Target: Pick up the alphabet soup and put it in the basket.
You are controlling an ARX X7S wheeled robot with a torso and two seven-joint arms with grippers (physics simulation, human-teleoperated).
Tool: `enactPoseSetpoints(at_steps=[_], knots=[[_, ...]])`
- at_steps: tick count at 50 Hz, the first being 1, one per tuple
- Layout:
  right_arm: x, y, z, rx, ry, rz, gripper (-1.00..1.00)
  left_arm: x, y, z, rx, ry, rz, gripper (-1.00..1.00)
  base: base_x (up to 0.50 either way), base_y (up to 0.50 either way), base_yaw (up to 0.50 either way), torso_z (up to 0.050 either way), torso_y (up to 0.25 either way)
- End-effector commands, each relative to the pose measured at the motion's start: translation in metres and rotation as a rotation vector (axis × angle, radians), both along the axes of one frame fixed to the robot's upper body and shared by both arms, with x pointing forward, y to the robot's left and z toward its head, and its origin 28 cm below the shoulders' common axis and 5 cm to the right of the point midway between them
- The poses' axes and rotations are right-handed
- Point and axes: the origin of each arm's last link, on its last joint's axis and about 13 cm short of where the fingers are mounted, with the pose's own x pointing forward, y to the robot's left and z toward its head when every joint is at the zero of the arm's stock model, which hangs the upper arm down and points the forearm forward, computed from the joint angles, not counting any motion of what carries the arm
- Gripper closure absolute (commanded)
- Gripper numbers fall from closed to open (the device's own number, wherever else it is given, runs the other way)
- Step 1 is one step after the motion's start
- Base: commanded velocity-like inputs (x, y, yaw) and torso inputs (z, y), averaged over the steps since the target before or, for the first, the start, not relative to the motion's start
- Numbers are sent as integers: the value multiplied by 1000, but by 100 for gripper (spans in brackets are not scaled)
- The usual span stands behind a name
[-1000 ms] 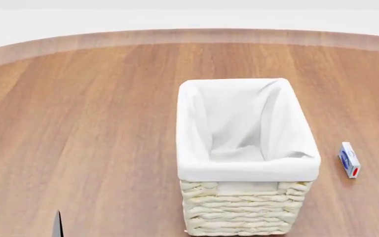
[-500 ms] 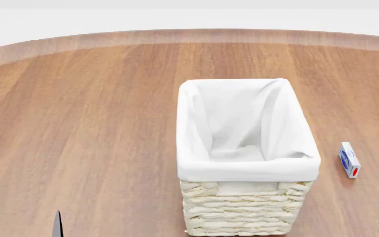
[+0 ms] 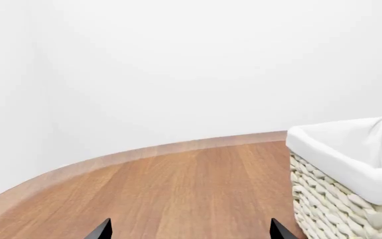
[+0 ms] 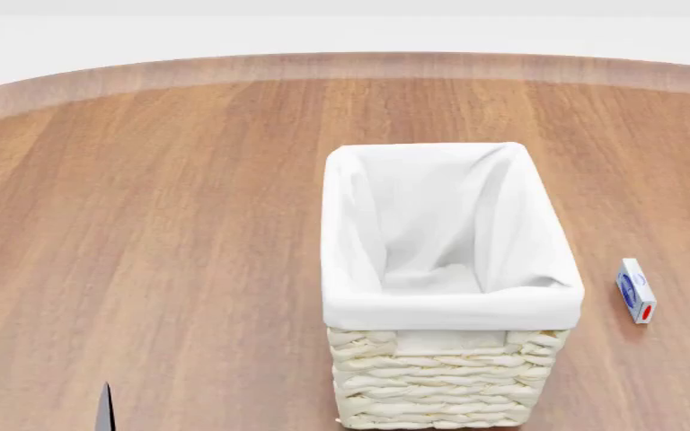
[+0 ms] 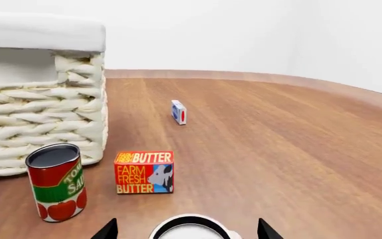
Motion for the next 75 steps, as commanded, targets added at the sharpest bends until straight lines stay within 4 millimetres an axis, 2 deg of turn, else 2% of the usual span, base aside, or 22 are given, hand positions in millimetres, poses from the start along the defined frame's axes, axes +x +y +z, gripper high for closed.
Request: enactPoseSetpoints(at_steps=[1, 16, 28, 29, 40, 47, 60, 62, 64, 65, 71, 73, 75], knots=[[4, 0, -6, 5, 9, -14, -100, 0, 0, 0, 0, 0, 0, -100, 0, 0, 0, 0, 0], [7, 2, -25, 25, 52, -31, -100, 0, 1, 1, -1, 0, 1, -100, 0, 0, 0, 0, 0], [8, 2, -27, 31, 52, -46, -100, 0, 1, 1, 1, 0, 2, -100, 0, 0, 0, 0, 0], [8, 2, -28, 35, 51, -40, 100, 0, 1, 0, 0, 1, 2, -100, 0, 0, 0, 0, 0], [10, 4, -27, 38, 41, -34, 100, 0, 1, 0, 0, 3, 2, -100, 0, 0, 0, 0, 0], [17, 6, -16, 41, 20, -25, 100, 0, 2, 1, 0, 2, 4, -100, 2, 0, 0, 0, 0], [34, 10, 40, 23, -89, 19, 100, 0, 3, 2, -6, 2, 7, -100, 0, 0, 0, 0, 0], [36, 9, 55, 15, -118, 30, 100, 0, 3, 2, -7, 2, 9, -100, 0, 0, 0, 0, 0], [37, 9, 57, 12, -121, 33, 100, 0, 3, 2, -8, 1, 9, -100, 0, 0, 0, 0, 0], [38, 9, 67, 6, -140, 33, 100, 0, 4, 3, -8, 1, 10, -100, 0, 0, 0, 0, 0], [41, 7, 83, -10, -171, 43, 100, 0, 4, 3, -8, 2, 12, -100, 0, 0, 0, 0, 0], [41, 6, 95, -15, -181, 38, 100, 0, 4, 3, -9, 0, 10, -100, 0, 0, 0, 0, 5], [41, 5, 96, -18, -196, 39, 100, 0, 4, 3, -9, 1, 10, -100, 0, 0, 0, 0, 0]])
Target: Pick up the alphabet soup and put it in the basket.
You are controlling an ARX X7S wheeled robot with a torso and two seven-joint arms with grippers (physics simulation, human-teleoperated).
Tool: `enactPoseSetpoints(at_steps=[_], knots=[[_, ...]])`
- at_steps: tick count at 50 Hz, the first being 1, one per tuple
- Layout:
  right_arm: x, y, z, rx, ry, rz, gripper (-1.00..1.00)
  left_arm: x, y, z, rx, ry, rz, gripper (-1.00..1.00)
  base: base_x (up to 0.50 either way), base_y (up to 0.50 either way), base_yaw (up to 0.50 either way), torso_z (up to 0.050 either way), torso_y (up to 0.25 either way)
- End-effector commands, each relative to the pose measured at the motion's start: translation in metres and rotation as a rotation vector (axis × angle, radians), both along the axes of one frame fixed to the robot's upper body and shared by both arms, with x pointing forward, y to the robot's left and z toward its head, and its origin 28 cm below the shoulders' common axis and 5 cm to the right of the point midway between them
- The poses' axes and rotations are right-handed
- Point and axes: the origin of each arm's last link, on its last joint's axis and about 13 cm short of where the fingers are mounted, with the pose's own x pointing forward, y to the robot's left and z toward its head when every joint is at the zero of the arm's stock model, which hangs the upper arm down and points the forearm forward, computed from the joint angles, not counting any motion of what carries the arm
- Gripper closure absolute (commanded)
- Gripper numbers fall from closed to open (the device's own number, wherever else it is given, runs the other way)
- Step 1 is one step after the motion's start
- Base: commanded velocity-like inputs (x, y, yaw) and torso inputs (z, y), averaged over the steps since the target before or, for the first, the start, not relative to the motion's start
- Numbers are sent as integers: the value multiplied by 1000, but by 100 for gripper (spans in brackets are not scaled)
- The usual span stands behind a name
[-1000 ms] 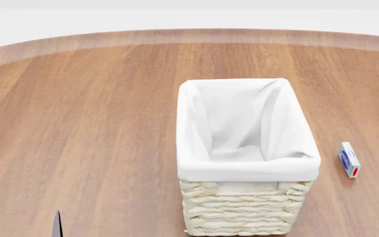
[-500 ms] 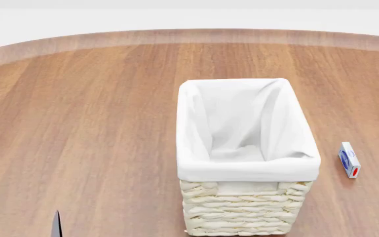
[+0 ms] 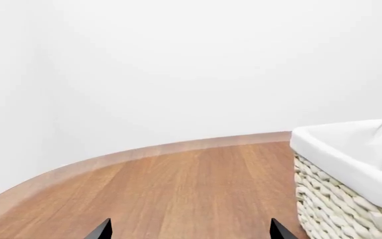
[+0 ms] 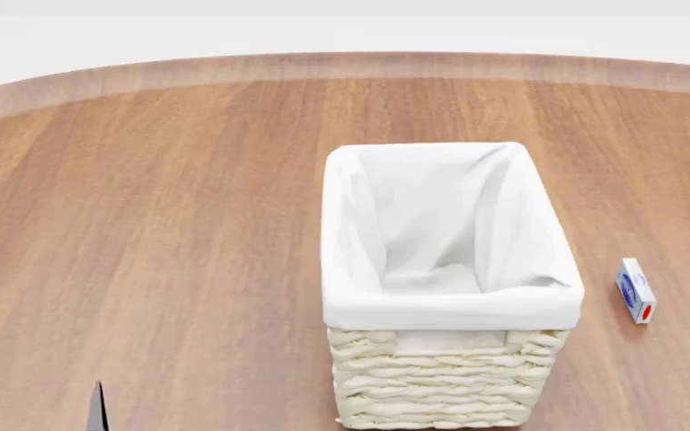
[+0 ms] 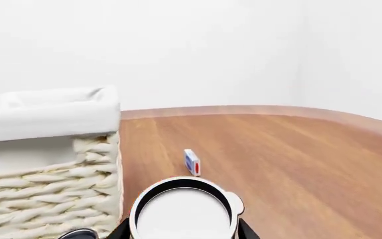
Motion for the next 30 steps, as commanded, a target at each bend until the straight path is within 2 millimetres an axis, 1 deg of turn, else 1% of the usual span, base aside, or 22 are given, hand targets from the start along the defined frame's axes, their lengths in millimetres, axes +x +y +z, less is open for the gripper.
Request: enactPoseSetpoints(at_steps=[1, 7, 8, 9, 10, 14, 15, 21, 23, 24, 30], knots=[[5, 0, 43, -57, -84, 8, 100, 0, 1, 0, -2, 0, 2, -100, 0, 0, 0, 0, 0], [9, 1, 65, -87, -128, 23, 100, 0, 1, 1, -2, -1, 3, -100, 0, 0, 0, 0, 0], [11, 1, 73, -96, -144, 26, 100, -1, 1, 1, -2, -2, 2, -100, 0, 0, 0, 0, 0], [11, 1, 73, -96, -144, 26, 100, -1, 1, 1, -1, -2, 3, -100, 0, 0, 0, 0, 0], [14, 1, 81, -106, -155, 24, 100, -1, 1, 1, -1, -2, 3, -100, 0, 0, 0, 0, 0], [17, 2, 95, -122, -180, 34, 100, -1, 1, 1, -1, -3, 4, -100, 0, 0, 1, 0, 0], [20, 2, 103, -127, -195, 41, 100, 0, 1, 0, -1, -1, 3, -100, 0, 0, 0, 0, 0], [30, 6, 125, -156, -233, 59, 100, -1, 1, 1, -1, -2, 5, -100, 0, 0, 0, 0, 2], [31, 7, 127, -162, -237, 65, 100, -1, 1, 1, -1, -2, 5, -100, 0, 0, 0, 0, 0], [35, 8, 132, -167, -246, 72, 100, 0, 1, 1, 0, -1, 4, -100, 0, 0, 0, 0, 0], [44, 12, 145, -182, -264, 91, 100, 0, 1, 1, -1, -2, 5, -100, 0, 0, 0, 0, 0]])
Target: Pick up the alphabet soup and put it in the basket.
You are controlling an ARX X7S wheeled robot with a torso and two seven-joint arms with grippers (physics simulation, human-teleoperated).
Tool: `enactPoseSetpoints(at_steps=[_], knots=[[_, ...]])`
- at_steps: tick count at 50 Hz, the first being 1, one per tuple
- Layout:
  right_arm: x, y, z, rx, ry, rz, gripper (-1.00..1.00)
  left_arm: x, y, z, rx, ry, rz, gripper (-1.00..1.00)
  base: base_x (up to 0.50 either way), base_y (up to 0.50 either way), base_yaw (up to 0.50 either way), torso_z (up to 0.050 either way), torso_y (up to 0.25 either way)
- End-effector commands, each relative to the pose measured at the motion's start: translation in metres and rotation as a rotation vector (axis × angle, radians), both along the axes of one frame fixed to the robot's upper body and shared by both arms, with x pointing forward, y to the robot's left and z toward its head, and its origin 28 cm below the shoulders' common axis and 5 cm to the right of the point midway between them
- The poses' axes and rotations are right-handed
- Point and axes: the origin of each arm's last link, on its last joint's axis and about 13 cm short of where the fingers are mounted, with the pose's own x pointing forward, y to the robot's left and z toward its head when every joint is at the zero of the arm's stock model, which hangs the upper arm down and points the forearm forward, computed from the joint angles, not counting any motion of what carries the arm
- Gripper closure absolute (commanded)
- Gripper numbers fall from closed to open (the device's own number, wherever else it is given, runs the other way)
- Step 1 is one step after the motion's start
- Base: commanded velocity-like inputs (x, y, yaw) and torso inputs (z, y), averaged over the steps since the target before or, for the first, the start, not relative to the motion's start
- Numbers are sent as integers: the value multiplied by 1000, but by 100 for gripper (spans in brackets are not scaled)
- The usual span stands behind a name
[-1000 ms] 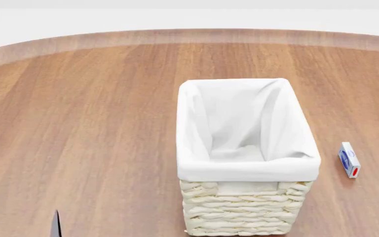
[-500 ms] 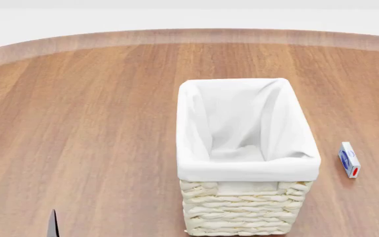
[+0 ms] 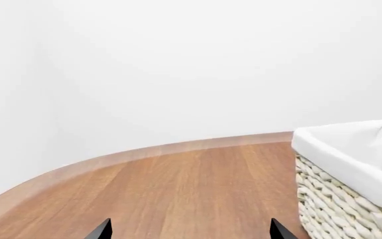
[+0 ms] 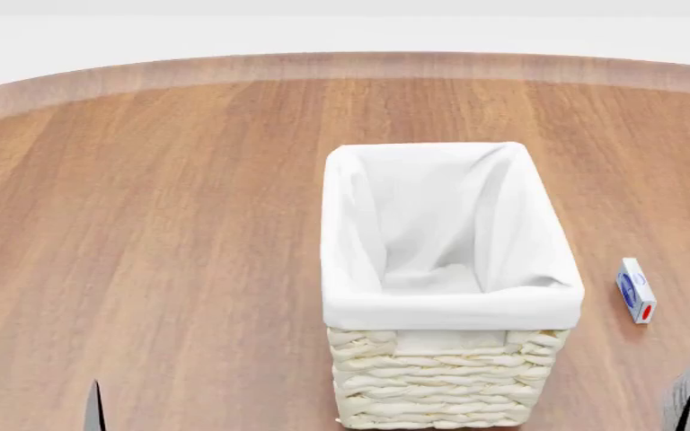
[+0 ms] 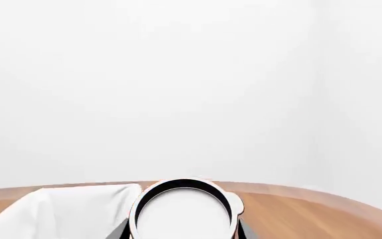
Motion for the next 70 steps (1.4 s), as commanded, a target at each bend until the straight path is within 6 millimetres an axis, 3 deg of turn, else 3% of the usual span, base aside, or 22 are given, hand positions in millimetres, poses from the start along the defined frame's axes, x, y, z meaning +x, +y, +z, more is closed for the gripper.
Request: enactPoseSetpoints(at_steps=[1, 11, 28, 38, 70], knots=[[17, 10, 39, -88, -73, 35, 100, 0, 0, -1, 0, 0, 1, -100, 0, 0, 0, 0, 0], [54, 26, 57, -87, -104, 117, 100, 1, 1, -1, -1, 2, 5, -100, 0, 0, 0, 0, 1], [101, 39, 75, -79, -100, 198, 100, 2, 0, -2, -2, 6, 2, -100, 0, 0, 0, 0, 1], [143, 53, 92, -97, -101, 252, 100, 0, 1, -1, -5, 5, 4, -100, 0, 0, 0, 0, 0], [243, 77, 109, -137, 36, 308, 100, 2, 3, -2, -10, 7, 7, -100, 0, 0, 0, 0, 1]])
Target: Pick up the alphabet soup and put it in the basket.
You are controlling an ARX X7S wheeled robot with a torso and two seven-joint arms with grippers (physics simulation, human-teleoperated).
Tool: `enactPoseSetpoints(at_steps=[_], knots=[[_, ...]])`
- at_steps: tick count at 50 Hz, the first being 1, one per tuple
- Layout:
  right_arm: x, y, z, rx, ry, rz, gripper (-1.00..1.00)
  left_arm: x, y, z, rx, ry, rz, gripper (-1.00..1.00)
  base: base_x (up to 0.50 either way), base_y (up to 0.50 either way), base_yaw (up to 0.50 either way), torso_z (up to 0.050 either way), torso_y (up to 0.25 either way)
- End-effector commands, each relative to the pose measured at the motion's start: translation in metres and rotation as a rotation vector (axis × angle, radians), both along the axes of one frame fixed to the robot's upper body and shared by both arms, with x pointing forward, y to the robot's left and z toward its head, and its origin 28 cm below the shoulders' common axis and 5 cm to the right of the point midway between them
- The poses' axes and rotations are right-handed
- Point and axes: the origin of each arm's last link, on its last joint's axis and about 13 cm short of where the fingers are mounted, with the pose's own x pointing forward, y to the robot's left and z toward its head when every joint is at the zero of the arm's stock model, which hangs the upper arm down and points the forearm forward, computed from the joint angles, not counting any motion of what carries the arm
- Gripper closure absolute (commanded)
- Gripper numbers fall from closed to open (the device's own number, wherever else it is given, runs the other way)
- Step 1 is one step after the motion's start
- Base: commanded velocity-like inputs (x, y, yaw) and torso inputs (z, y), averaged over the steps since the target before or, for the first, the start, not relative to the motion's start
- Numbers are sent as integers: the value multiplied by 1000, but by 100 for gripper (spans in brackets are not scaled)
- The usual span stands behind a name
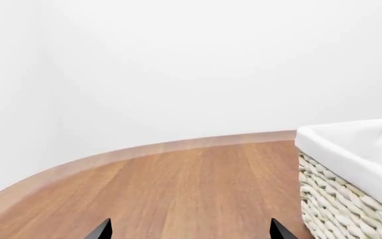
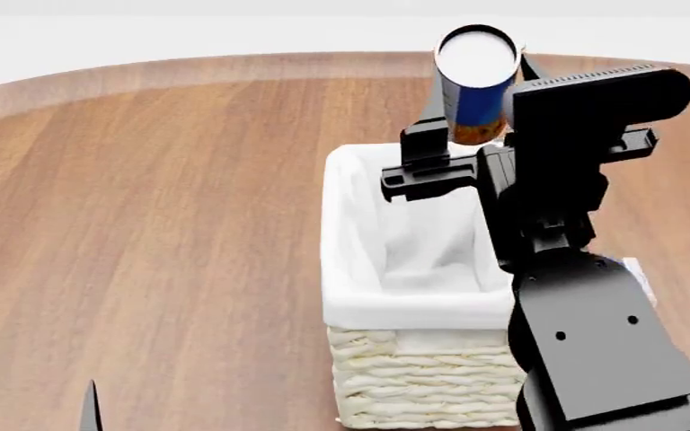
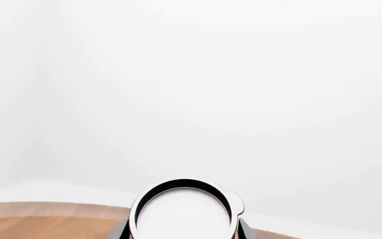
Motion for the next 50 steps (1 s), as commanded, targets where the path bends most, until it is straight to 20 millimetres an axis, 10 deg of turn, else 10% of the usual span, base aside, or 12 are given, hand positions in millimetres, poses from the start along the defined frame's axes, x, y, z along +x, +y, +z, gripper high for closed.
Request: enactPoseSetpoints(at_steps=[1, 32, 50], knots=[[33, 6, 13, -55, 21, -6, 100, 1, 0, 0, 0, 0, 1, -100, 0, 0, 0, 0, 0], [83, 7, -8, -155, 246, -96, 100, 0, 0, -1, -4, 4, 4, -100, 0, 0, 0, 0, 1], [80, 5, -17, -176, 406, -74, 100, 0, 2, 0, -6, 2, 9, -100, 0, 0, 0, 0, 1]])
